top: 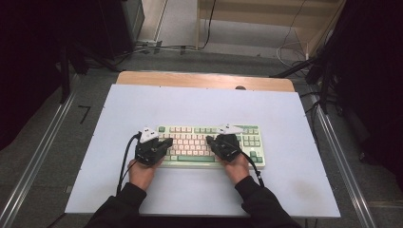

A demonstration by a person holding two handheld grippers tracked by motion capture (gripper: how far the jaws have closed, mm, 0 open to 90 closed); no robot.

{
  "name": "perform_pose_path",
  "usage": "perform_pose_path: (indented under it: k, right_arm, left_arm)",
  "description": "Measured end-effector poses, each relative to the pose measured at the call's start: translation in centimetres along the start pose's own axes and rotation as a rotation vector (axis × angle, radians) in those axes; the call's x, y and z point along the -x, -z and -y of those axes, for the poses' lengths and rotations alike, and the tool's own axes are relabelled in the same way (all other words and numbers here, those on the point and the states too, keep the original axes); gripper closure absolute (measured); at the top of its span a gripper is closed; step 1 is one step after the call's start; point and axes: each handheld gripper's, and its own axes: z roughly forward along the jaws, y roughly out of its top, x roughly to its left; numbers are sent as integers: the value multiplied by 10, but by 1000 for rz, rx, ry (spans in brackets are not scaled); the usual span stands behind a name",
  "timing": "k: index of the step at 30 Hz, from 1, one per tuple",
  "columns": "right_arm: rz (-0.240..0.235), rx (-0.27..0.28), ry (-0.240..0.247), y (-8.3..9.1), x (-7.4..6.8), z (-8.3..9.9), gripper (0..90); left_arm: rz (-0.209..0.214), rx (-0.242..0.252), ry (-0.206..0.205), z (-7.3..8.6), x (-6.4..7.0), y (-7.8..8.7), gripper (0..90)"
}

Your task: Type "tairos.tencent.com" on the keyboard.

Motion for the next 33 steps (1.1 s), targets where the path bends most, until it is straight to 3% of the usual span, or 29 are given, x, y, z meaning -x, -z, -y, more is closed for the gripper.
perform_pose_path:
  k: [11, 33]
  right_arm:
    - [-5, -18, -8, -1, 1, 1, 873]
    - [-12, 35, -27, 17, 6, -2, 775]
  left_arm:
    - [2, 0, 0, 0, 0, 0, 900]
    - [9, 8, -1, -2, 2, -1, 900]
